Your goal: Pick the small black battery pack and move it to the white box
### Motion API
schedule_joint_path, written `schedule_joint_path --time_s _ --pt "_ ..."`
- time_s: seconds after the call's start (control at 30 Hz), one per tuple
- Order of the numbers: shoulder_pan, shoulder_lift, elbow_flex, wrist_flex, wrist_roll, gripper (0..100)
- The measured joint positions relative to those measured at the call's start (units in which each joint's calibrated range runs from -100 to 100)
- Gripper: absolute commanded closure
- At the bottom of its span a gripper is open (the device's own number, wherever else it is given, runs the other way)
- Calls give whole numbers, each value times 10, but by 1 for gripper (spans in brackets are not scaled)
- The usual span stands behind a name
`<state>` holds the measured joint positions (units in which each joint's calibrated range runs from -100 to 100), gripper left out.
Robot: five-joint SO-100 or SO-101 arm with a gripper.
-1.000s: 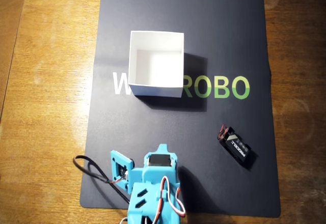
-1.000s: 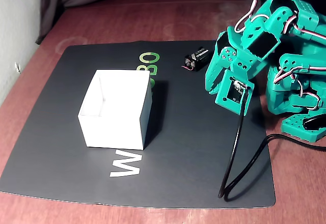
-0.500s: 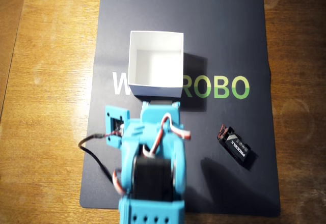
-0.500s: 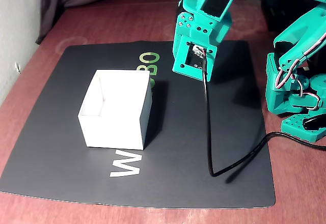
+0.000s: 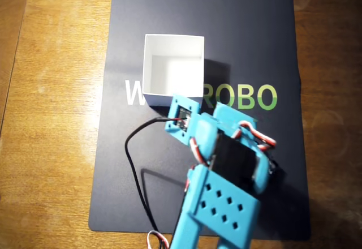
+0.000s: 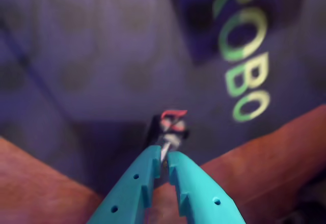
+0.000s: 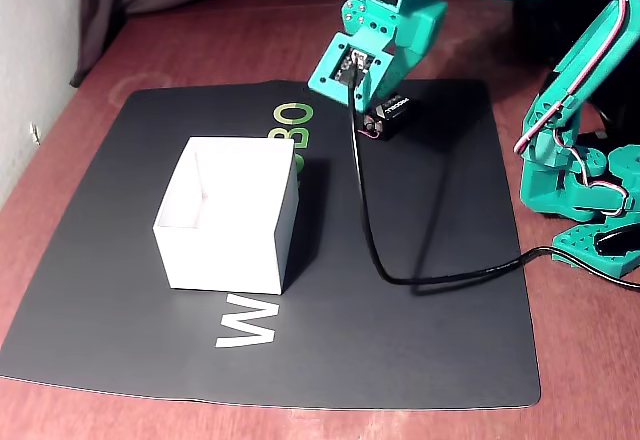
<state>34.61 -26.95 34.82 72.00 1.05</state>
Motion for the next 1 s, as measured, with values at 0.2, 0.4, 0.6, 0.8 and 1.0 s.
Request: schedule_joint_path --time_s 0.2,0.4,0.6,0.8,1.0 --pt "133 25 0 0 0 99" --pt "211 26 -1 -68 1 99" --pt "221 26 -1 -106 13 86" --pt "221 29 5 -108 17 73" --pt "221 30 46 -108 19 73"
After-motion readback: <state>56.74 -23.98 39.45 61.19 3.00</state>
